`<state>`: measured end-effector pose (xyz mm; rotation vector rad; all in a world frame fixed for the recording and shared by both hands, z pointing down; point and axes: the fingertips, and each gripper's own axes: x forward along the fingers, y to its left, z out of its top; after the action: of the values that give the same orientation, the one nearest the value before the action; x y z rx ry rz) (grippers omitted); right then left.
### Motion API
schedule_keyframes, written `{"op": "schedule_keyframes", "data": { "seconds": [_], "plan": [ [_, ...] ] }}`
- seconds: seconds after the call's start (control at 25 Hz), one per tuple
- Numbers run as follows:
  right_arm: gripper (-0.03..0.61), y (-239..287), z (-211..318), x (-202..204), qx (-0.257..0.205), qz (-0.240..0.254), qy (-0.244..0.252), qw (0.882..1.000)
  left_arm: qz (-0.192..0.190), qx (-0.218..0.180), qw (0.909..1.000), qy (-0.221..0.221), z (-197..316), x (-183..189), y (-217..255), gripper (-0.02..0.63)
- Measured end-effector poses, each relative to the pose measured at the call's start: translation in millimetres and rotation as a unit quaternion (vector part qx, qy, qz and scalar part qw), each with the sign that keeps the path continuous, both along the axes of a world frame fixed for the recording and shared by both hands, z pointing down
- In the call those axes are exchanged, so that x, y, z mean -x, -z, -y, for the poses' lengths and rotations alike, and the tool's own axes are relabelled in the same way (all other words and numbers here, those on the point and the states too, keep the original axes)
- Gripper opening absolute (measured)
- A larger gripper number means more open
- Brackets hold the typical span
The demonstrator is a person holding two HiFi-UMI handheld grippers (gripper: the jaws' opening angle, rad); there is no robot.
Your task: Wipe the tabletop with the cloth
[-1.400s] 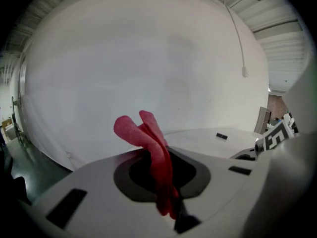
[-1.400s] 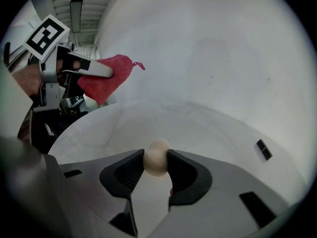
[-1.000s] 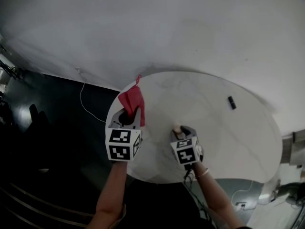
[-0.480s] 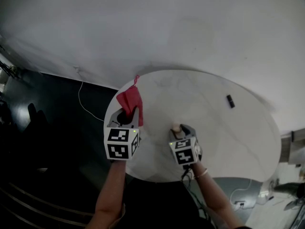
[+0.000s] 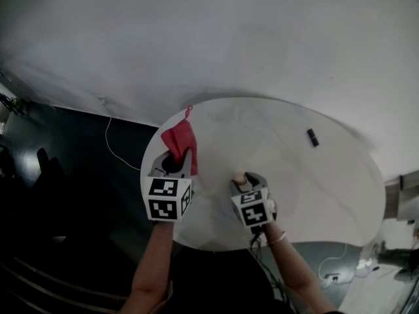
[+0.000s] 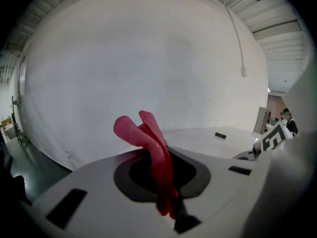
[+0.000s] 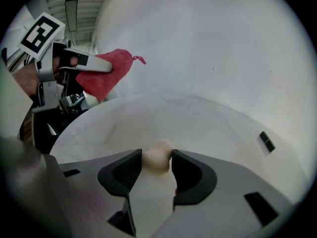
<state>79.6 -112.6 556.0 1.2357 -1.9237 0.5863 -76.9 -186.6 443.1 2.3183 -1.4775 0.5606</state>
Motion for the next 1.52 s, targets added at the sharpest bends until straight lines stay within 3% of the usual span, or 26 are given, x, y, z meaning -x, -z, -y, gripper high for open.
{"op": "schedule_keyframes", "data": {
  "seconds": [0.2,0.4,0.88,1.24,1.52],
  "plan": [
    [0.186,-6,-5,4,0.011,-0.006,0.014,1.0,0.001,-0.002,1.0,0.002,2,2,2,0.041],
    [0.243,-4,-6,6,0.01,0.005,0.02,1.0,0.001,-0.001,1.0,0.005,3,5,2,0.041],
    [0.242,67,1,-7,-0.082,0.088,-0.02,0.993,0.0,-0.01,0.9999,-0.006,5,4,6,0.041],
    [0.108,140,2,-14,-0.184,0.137,-0.079,0.97,-0.006,-0.03,0.999,-0.033,0,-1,15,0.041],
    [0.017,168,-5,-28,-0.239,0.139,-0.118,0.954,-0.013,-0.05,0.9974,-0.05,-13,-9,25,0.041]
  ]
}}
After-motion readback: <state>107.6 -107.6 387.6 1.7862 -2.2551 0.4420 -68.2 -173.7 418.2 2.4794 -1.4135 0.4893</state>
